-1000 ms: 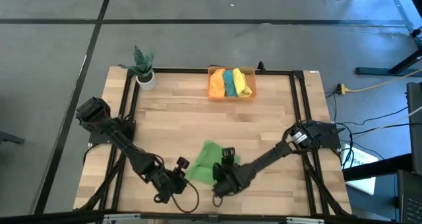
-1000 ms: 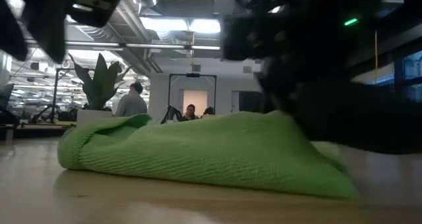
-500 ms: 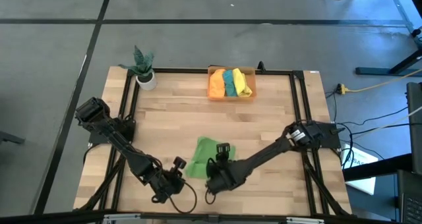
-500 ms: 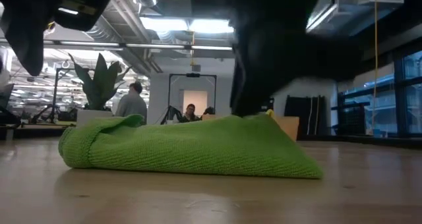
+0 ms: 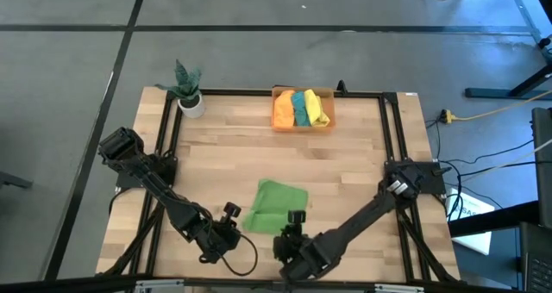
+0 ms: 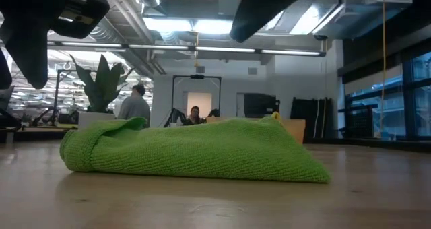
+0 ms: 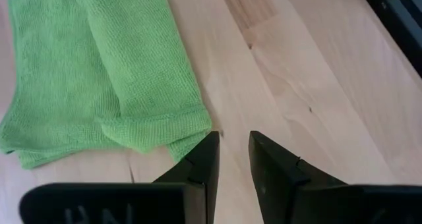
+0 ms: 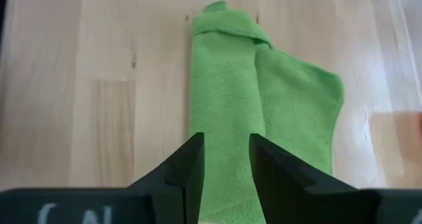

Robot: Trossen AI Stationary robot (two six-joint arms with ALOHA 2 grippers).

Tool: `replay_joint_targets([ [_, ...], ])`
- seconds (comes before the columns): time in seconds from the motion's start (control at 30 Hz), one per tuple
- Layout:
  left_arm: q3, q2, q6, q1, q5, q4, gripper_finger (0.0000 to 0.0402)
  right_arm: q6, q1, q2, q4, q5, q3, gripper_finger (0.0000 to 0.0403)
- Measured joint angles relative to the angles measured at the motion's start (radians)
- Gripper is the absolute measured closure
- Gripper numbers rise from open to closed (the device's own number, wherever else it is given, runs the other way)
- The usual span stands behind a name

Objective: Roll microfiber towels into tight, uniform cylinder then place into a basket
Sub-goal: Roll the green microfiber towel

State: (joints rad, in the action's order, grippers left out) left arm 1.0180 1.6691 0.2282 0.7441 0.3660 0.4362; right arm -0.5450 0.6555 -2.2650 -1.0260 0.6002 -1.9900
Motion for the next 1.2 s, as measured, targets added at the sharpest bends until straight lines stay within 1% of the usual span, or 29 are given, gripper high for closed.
replay_joint_targets([
  [0.17,0.0,0.0,0.007,0.0,0.0,0.0,0.0327,0.054,0.016,0.0,-0.002,0.001,0.0,0.0281],
  [0.53,0.0,0.0,0.01,0.001,0.0,-0.001,0.0327,0.059,0.015,0.0,-0.003,0.001,0.0,0.0281],
  [0.63,0.0,0.0,0.03,0.001,0.001,-0.001,0.0327,0.082,0.015,0.0,-0.003,0.001,0.0,0.0281],
  [0.97,0.0,0.0,0.058,0.003,0.001,0.001,0.0327,0.088,0.015,-0.019,-0.001,-0.002,0.0,0.0281],
  [1.13,0.0,0.0,0.059,0.003,0.001,0.001,0.0327,0.2,0.015,-0.055,0.003,-0.045,0.0,0.0281],
  [1.2,0.0,0.0,0.059,0.003,0.003,0.001,0.0327,0.239,0.015,-0.076,0.003,-0.048,0.0,0.0281],
])
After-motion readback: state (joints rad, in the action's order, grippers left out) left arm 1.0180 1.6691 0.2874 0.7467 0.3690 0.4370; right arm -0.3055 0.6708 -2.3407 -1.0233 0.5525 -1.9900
